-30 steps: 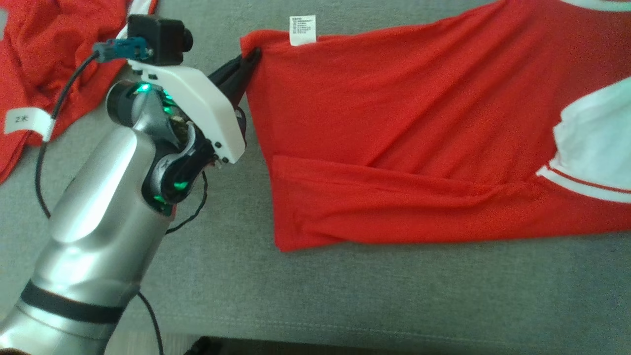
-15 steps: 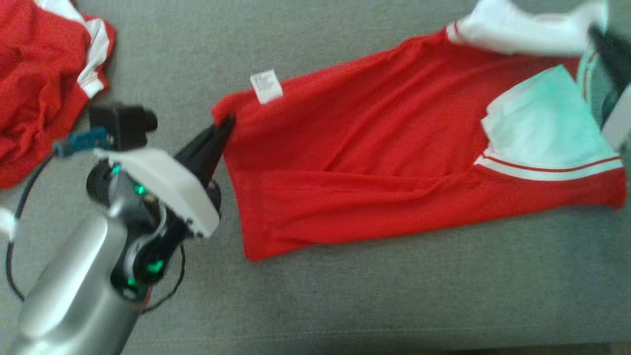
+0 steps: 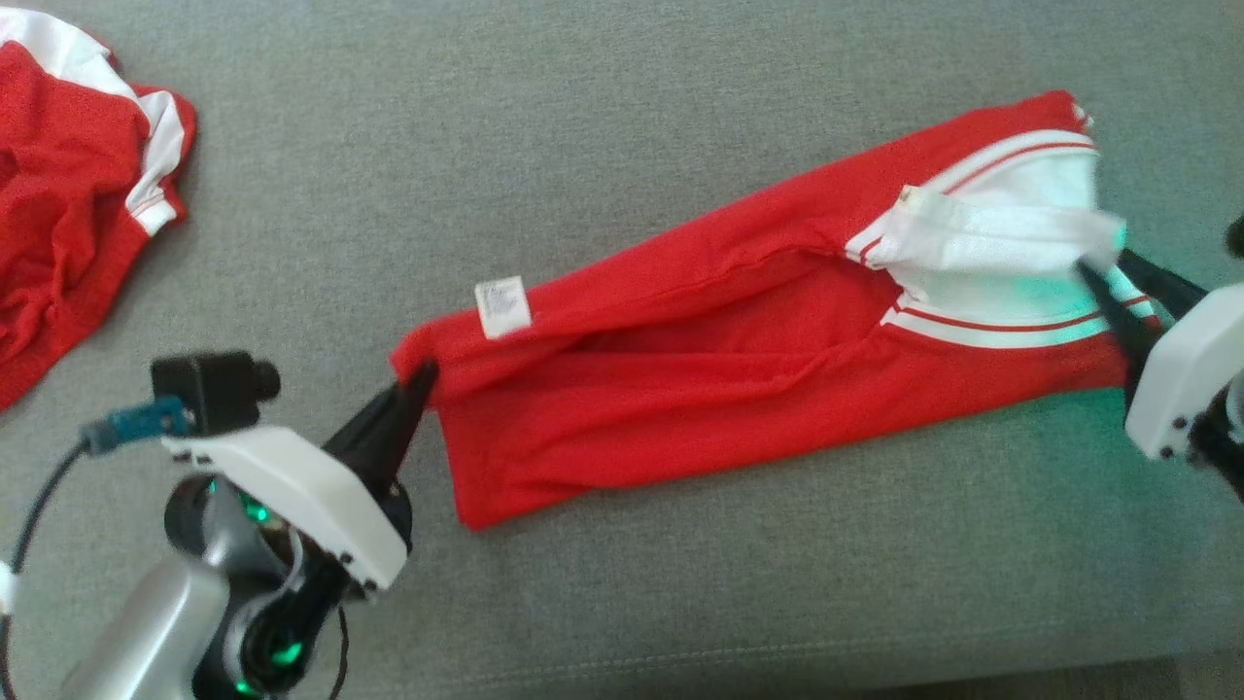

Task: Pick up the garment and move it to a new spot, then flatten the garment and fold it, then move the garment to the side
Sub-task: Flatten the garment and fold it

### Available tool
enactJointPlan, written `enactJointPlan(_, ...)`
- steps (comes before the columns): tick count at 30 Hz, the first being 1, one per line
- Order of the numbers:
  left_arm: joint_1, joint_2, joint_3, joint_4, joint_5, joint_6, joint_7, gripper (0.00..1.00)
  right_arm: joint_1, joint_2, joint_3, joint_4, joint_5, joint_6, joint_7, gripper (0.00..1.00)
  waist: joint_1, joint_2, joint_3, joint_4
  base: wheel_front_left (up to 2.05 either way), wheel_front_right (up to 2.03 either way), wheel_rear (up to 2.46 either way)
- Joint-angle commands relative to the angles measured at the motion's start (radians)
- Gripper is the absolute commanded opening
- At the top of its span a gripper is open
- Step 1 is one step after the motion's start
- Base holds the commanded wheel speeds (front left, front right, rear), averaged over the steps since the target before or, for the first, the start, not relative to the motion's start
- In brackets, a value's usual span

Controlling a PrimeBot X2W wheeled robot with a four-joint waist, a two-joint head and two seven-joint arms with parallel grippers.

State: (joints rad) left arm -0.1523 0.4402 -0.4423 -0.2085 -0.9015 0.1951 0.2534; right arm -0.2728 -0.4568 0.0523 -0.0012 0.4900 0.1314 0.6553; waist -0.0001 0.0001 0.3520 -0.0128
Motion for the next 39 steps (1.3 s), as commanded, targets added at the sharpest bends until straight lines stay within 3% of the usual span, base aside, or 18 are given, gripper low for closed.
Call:
enactJointPlan(1,0.002,0.031,0.039,-0.004,0.005,0.006,-0.010,1.00,0.024,-0.027,-0.006,-0.047,-0.011,-0.001,0.034,1.00,0.0001,-0.0001,-0.002,0.004,0.00,0.00,0.00)
enactJointPlan(4,0.020,0.033,0.029,0.034,0.061,0.029,-0.056,1.00,0.016,-0.022,-0.047,-0.054,-0.026,-0.001,0.064,1.00,0.0001,-0.0001,-0.008,0.005,0.00,0.00,0.00)
enactJointPlan(9,0.048,-0.030,0.058,0.047,0.118,0.061,-0.229,1.00,-0.033,0.028,-0.121,-0.043,-0.053,-0.001,0.084,1.00,0.0001,-0.0001,-0.010,0.011,0.00,0.00,0.00)
enactJointPlan(14,0.055,-0.096,0.043,0.086,0.235,0.052,-0.460,1.00,-0.099,0.097,-0.153,0.033,-0.108,-0.001,0.099,1.00,0.0001,-0.0001,0.001,0.039,0.00,0.00,0.00)
enactJointPlan(17,0.046,-0.141,0.023,0.113,0.310,0.043,-0.505,1.00,-0.123,0.106,-0.145,0.100,-0.150,-0.001,0.103,1.00,0.0001,-0.0001,0.013,0.062,0.00,0.00,0.00)
enactJointPlan(25,0.067,-0.300,0.075,0.124,0.521,-0.042,-0.515,1.00,-0.158,0.108,-0.153,0.299,-0.217,-0.001,0.099,1.00,0.0001,-0.0001,0.017,0.121,0.00,0.00,0.00)
enactJointPlan(31,0.123,-0.370,0.136,0.148,0.590,-0.135,-0.515,1.00,-0.165,0.123,-0.150,0.391,-0.164,-0.001,0.103,1.00,0.0001,-0.0001,-0.009,0.146,0.00,0.00,0.00)
enactJointPlan(32,0.131,-0.376,0.146,0.148,0.596,-0.145,-0.515,1.00,-0.162,0.122,-0.145,0.396,-0.150,-0.001,0.105,0.07,0.0001,-0.0001,-0.015,0.148,0.00,0.00,0.00)
enactJointPlan(33,0.139,-0.380,0.155,0.148,0.601,-0.154,-0.515,1.00,-0.159,0.118,-0.138,0.396,-0.135,-0.001,0.104,0.00,0.0001,-0.0001,-0.021,0.150,0.00,0.00,0.00)
enactJointPlan(39,0.190,-0.389,0.199,0.159,0.608,-0.182,-0.515,1.00,-0.143,0.046,-0.169,0.379,-0.090,-0.001,0.034,0.00,0.0001,-0.0001,-0.074,0.144,0.00,0.00,0.00)
